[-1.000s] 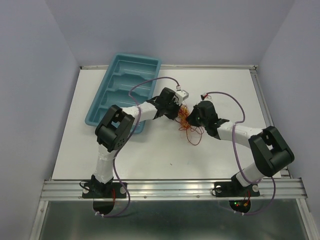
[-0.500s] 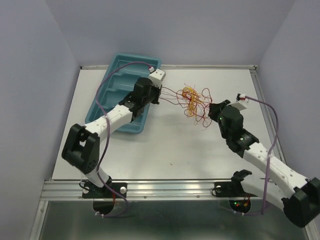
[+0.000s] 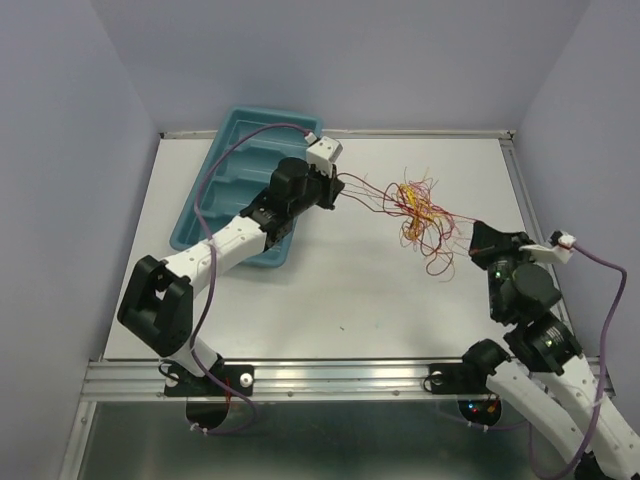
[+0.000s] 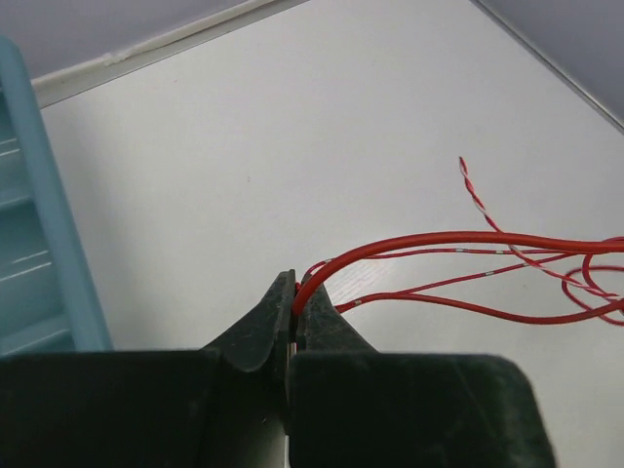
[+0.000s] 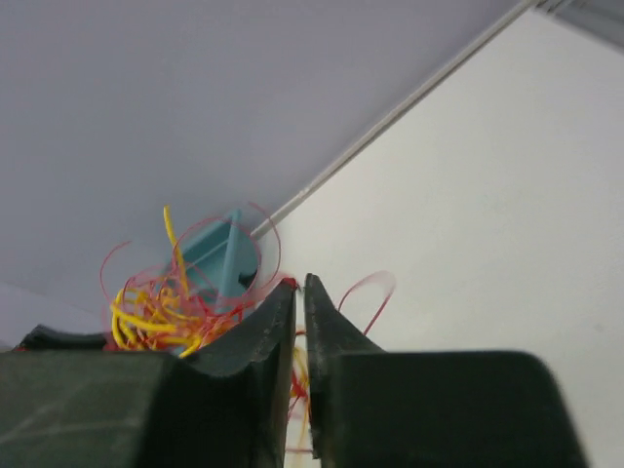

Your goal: Untangle the cables

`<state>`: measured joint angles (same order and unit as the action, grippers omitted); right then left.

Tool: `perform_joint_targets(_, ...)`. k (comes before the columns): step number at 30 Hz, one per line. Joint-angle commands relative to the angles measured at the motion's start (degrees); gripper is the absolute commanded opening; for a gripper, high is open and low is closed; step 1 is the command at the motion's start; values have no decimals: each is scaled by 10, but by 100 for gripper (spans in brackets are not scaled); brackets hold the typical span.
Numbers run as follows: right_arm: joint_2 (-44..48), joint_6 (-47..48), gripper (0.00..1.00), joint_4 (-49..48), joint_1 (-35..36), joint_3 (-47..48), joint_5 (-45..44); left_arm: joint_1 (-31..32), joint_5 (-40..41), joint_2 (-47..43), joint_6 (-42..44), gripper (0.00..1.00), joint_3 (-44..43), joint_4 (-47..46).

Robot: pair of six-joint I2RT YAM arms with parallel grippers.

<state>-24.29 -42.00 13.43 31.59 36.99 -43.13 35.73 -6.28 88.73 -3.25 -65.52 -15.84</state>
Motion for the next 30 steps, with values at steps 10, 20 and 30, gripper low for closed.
perform_joint_targets(10,-137,148,74,-84,-23,34,159,47,46,-31,116,0,32,-2)
perform_joint_targets(20,-269,177,77,-243,-22,-28,371,48,-15,-89,117,0,50,-3)
perform_joint_targets(30,-462,165,82,-404,-14,-29,557,48,-98,-167,118,0,59,16)
